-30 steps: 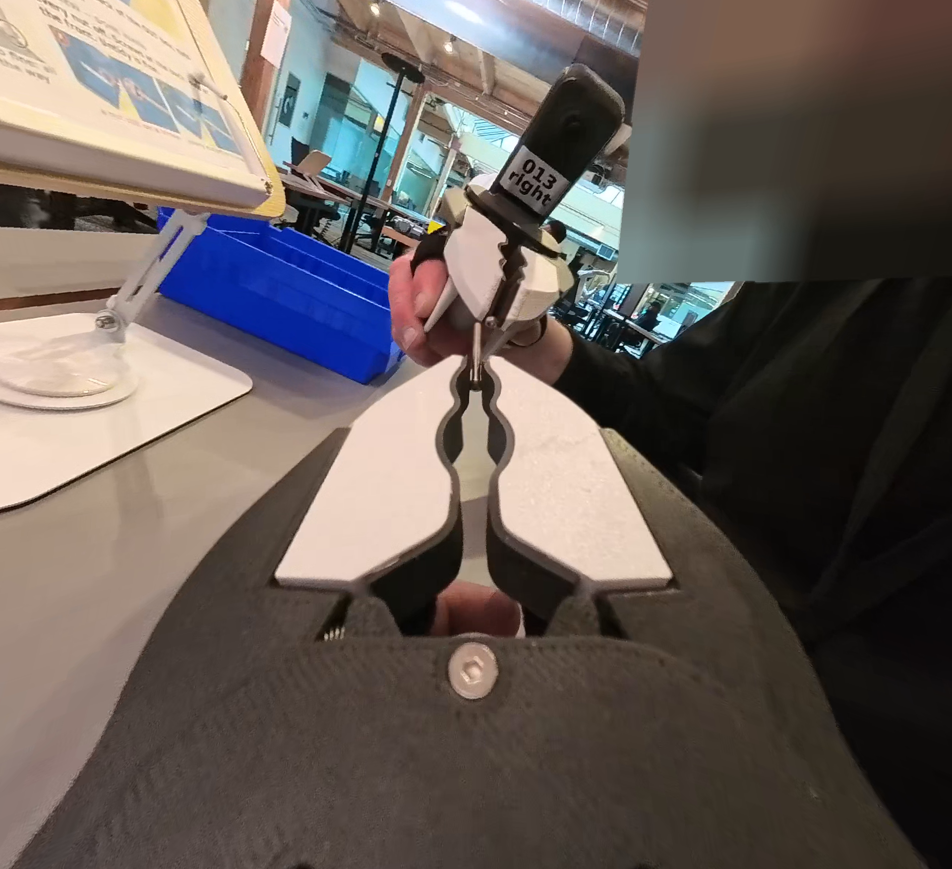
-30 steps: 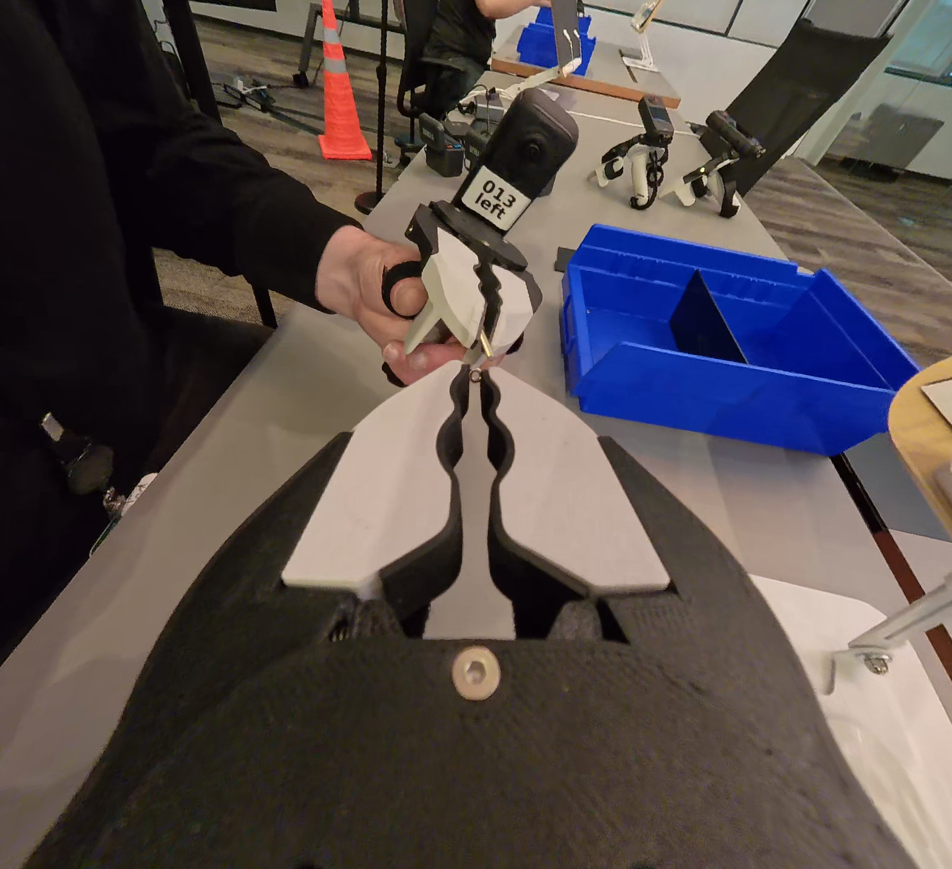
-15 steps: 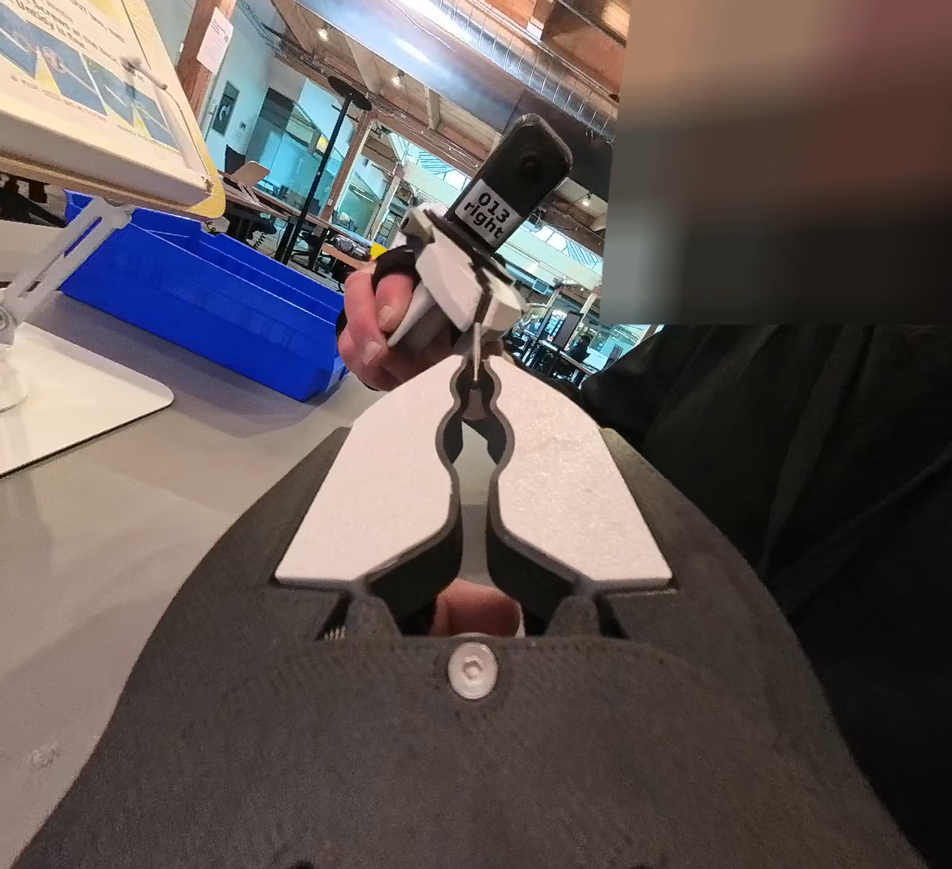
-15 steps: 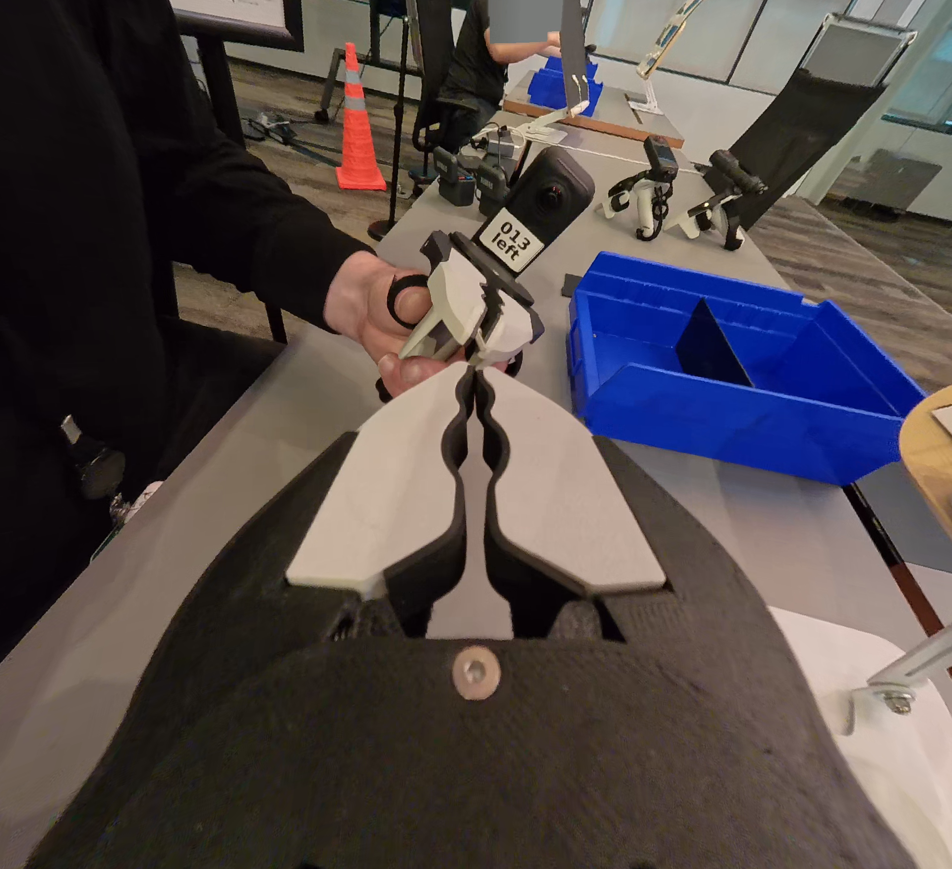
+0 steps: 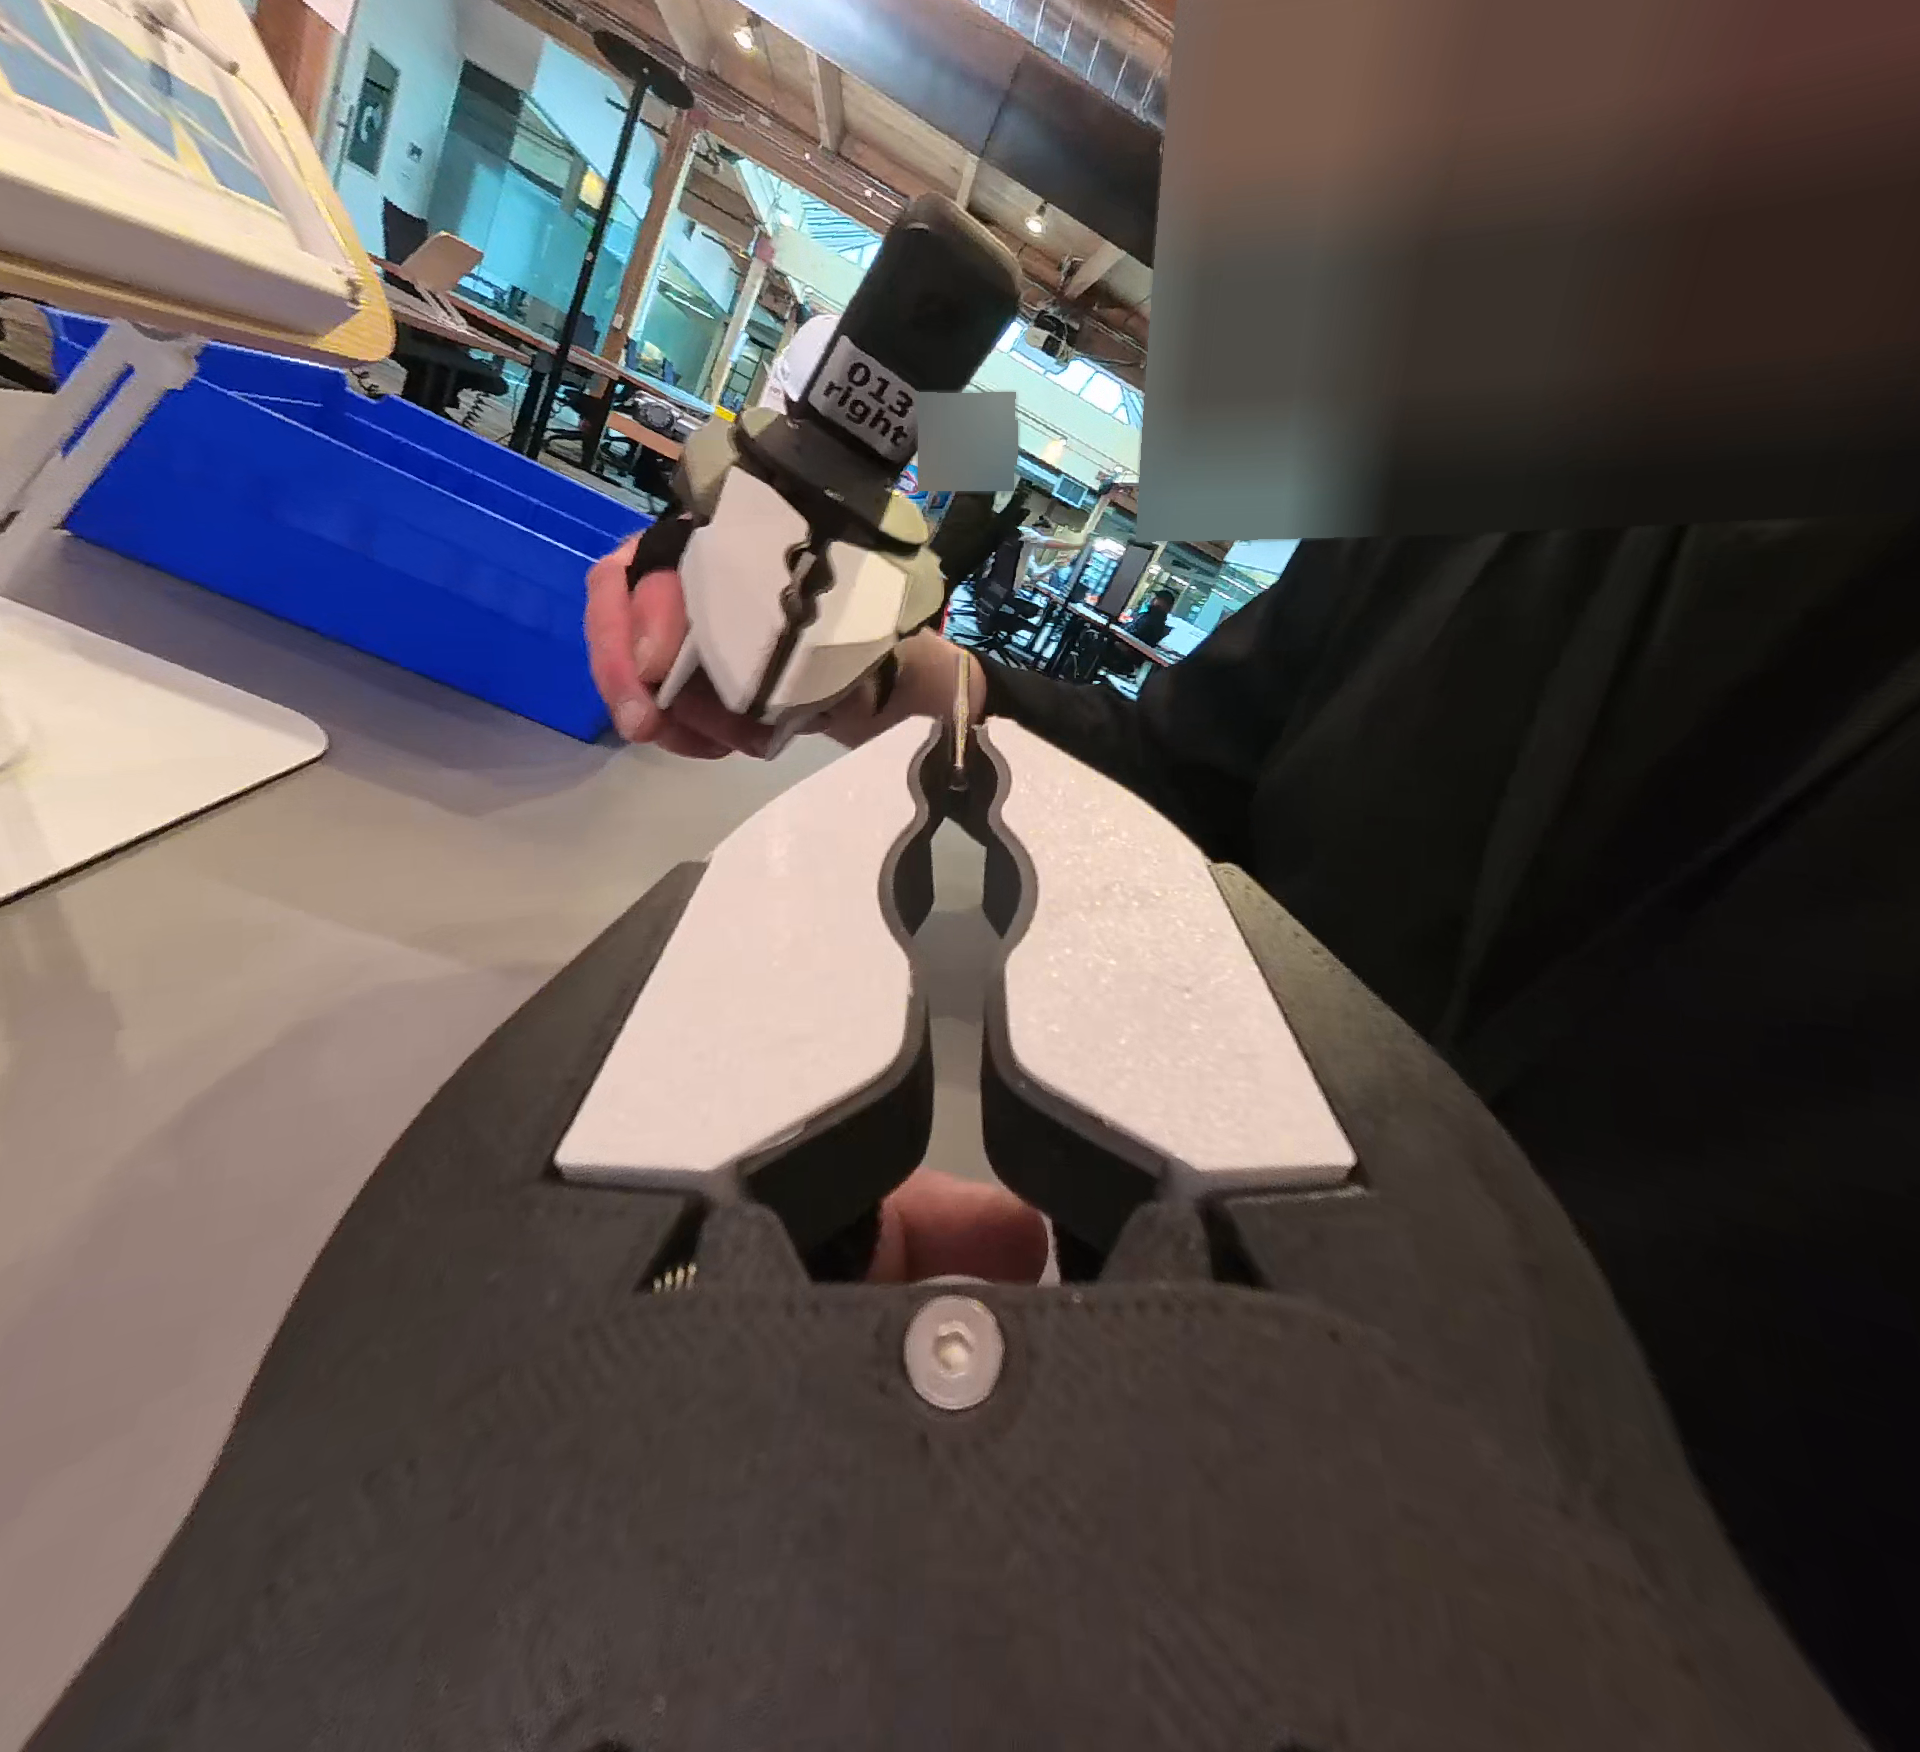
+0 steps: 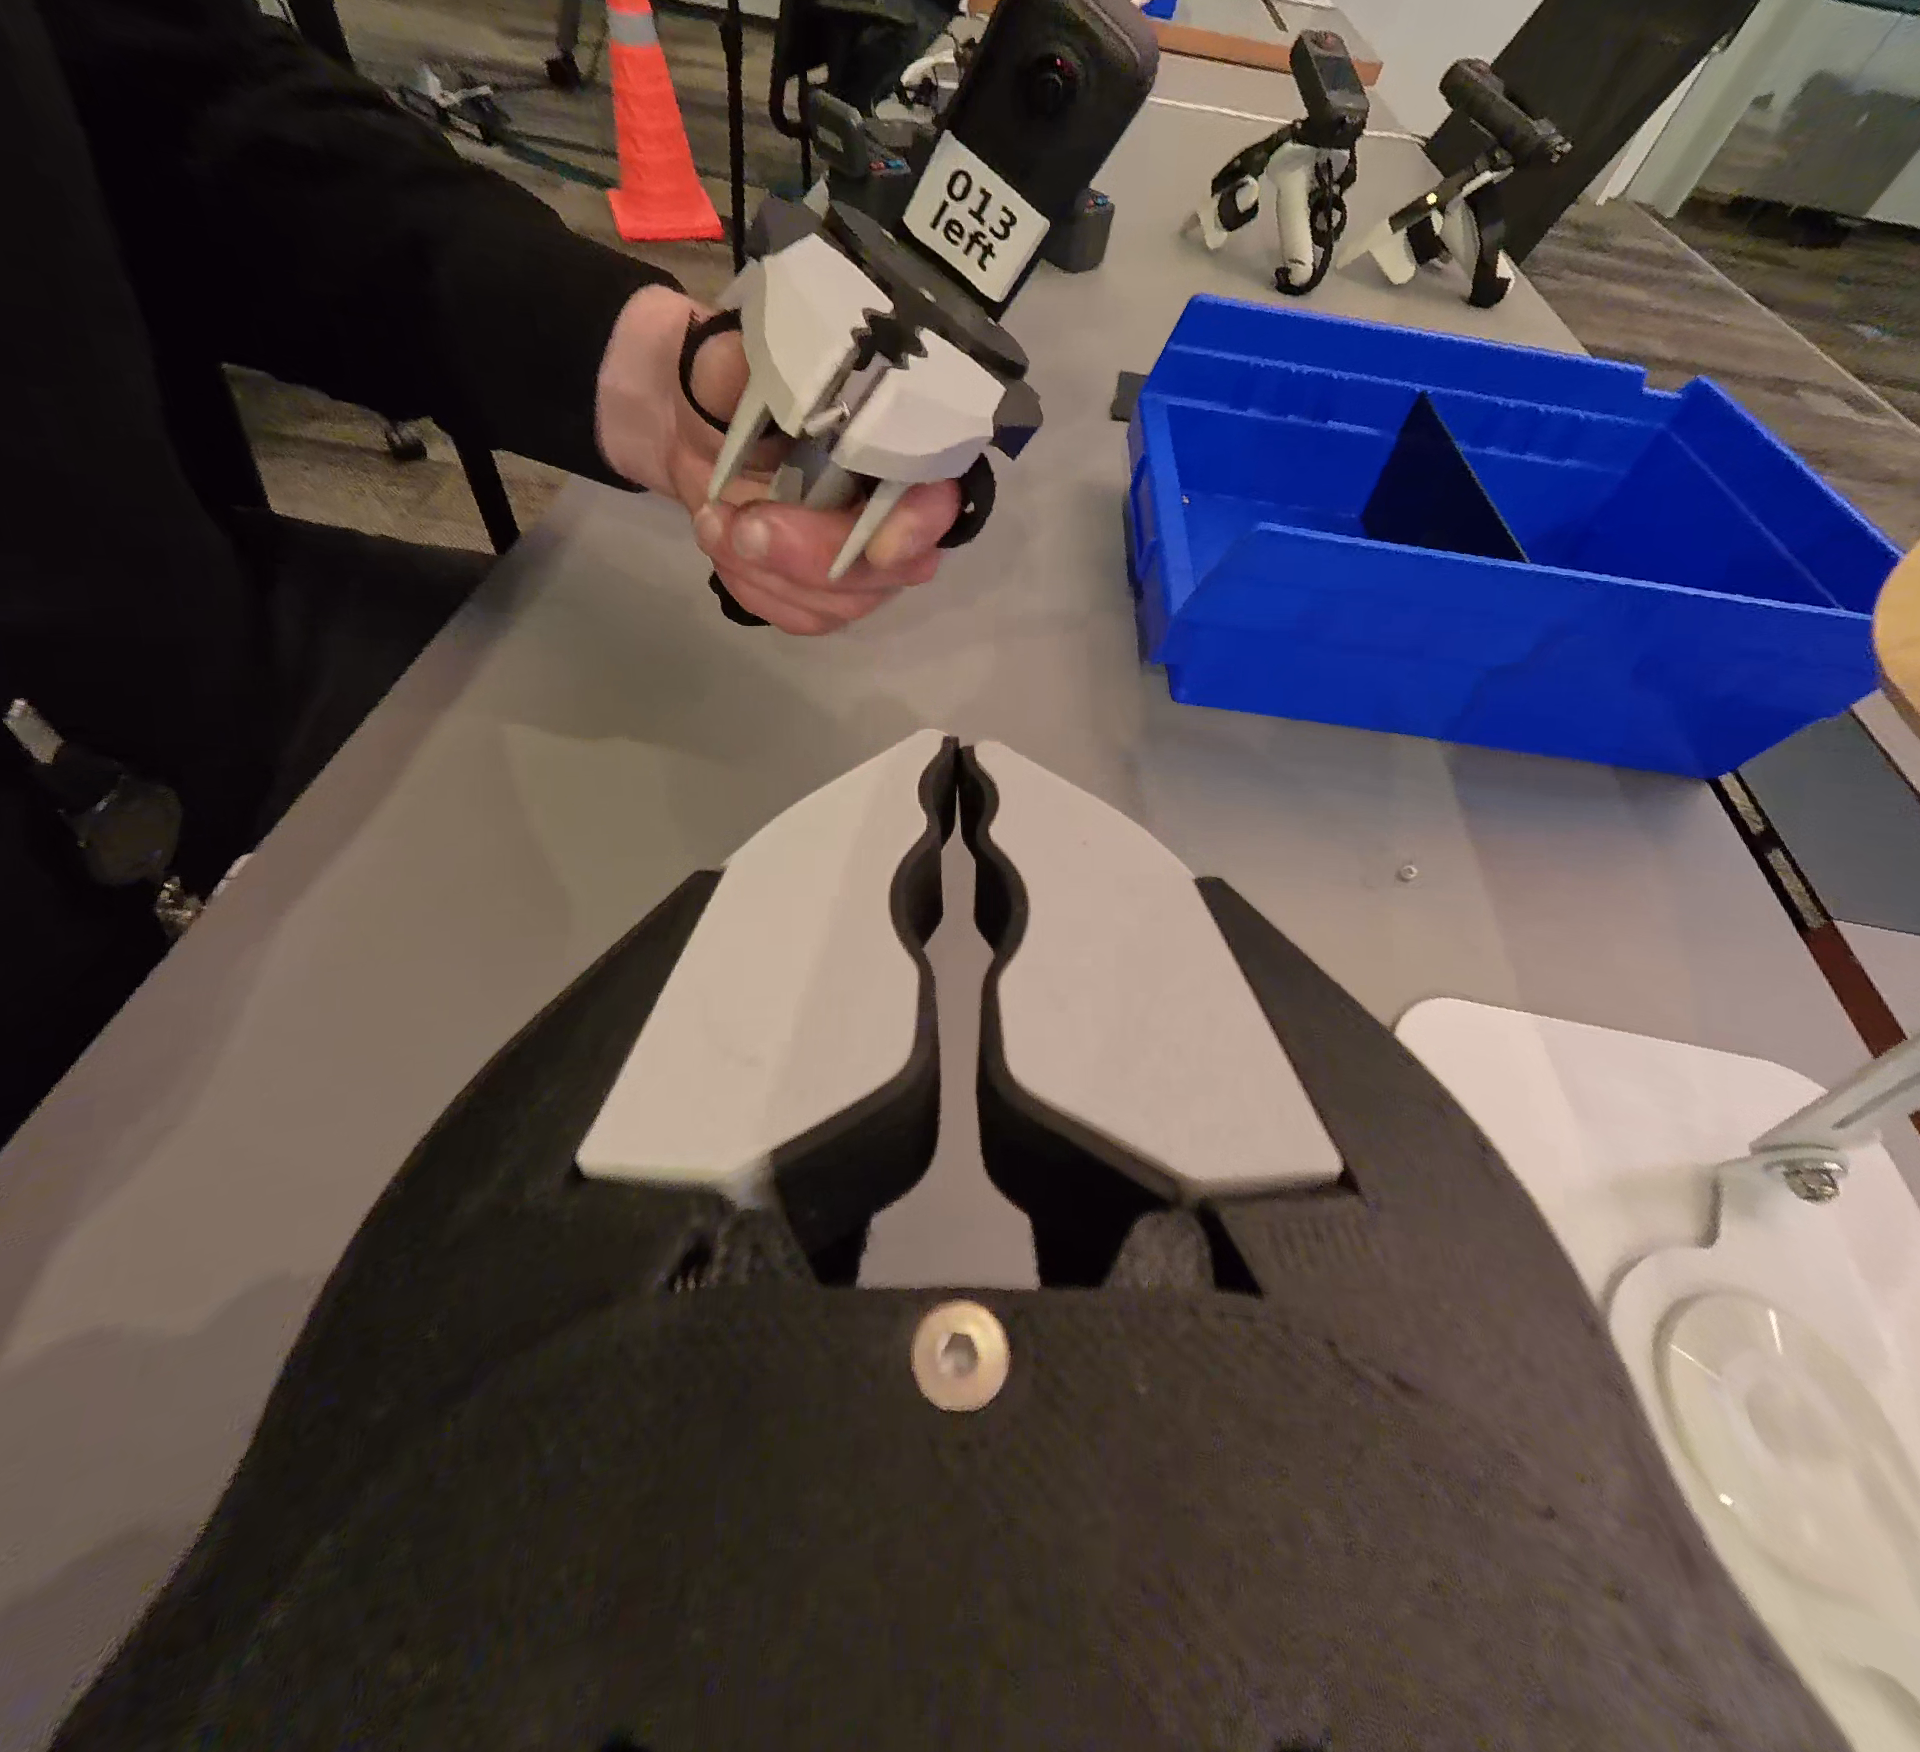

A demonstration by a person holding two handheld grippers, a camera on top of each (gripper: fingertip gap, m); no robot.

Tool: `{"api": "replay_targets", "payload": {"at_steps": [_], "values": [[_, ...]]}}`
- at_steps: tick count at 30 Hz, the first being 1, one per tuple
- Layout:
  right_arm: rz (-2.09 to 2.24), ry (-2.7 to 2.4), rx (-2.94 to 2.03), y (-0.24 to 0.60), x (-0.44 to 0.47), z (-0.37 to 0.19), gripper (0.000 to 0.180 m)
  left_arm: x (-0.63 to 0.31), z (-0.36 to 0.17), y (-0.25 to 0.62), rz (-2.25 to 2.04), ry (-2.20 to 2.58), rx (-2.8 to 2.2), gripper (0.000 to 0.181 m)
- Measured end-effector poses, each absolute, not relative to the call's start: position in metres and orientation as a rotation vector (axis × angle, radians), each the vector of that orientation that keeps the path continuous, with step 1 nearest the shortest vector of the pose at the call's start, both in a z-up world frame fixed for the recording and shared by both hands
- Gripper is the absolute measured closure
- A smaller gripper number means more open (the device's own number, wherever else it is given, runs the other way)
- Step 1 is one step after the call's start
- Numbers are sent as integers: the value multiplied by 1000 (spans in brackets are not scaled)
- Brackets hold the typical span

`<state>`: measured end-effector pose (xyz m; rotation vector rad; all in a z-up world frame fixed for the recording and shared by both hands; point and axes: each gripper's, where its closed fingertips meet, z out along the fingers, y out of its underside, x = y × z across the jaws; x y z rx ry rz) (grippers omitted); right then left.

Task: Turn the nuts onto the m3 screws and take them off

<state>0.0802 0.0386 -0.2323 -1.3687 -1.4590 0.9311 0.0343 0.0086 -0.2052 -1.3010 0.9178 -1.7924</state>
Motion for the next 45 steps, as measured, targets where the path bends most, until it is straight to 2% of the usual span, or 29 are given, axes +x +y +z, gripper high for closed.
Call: {"api": "replay_targets", "payload": {"at_steps": [18, 25, 27, 30, 40, 45], "values": [[638, -1617, -1465, 71, 46, -277, 152, 18, -194, 9, -1759, 910, -1279, 178], [574, -1584, -1529, 109, 18, -290, 124, -4, -189, 10, -1703, 857, -1307, 178], [598, -1577, -1541, 122, 7, -293, 111, -12, -189, 9, -1685, 839, -1314, 178], [702, -1568, -1552, 132, -15, -294, 103, -21, -186, 11, -1655, 829, -1313, 178], [624, -1445, -1698, 184, -46, -312, 111, -46, -175, 9, -1621, 795, -1283, 178], [602, -1447, -1807, 203, -47, -332, 76, -50, -168, 7, -1638, 806, -1248, 178]]}}
